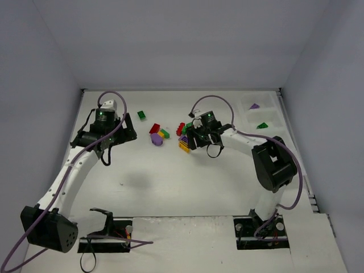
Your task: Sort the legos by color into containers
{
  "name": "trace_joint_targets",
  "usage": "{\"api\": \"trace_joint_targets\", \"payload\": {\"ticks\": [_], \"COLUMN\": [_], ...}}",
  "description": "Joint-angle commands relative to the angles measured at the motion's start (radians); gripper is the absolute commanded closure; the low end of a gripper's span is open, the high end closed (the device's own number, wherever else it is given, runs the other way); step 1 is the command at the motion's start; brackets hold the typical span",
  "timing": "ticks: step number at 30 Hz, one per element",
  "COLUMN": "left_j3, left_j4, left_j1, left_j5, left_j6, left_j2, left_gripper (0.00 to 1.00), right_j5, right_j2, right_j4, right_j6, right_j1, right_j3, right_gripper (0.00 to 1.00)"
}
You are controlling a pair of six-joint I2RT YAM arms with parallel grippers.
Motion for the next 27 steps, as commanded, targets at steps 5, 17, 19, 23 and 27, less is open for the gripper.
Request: {"api": "trace_joint_targets", "payload": {"ticks": [5,17,19,23,27], "left_j3": [-0.038,-0.062,-0.067,-0.064,-0.063], "left_j4": [-0.023,-0.066,-0.068,-0.072,-0.071], "left_j1": [0.004,0.004,0.004,0.004,0.004], "left_j5": [-0.012,-0.041,-0.042,-0.045,-0.047], "left_j6": [0.010,0.010,0.012,0.015,0.015], "left_j2": [-0.136,-0.196,-0.204,-0.209,-0.209], "left_gripper": [0.19,0.19,0.19,0.19,0.19], "right_j5": [-0.056,0.020,0.046,0.074,0.109], "right_j2": [-0.016,0.105,0.113,0.114,0.079], "right_j4": [0.079,0.073,0.073,0.073,0.082], "right_j6": [-0.064,-0.081,-0.081,-0.081,-0.082], "right_j1": [0.073,0.133,0.137,0.153,0.159], "right_j3": [0.057,0.125,0.127,0.123,0.102], "right_gripper": [0.42,0.50,0.50,0.65,0.88]}}
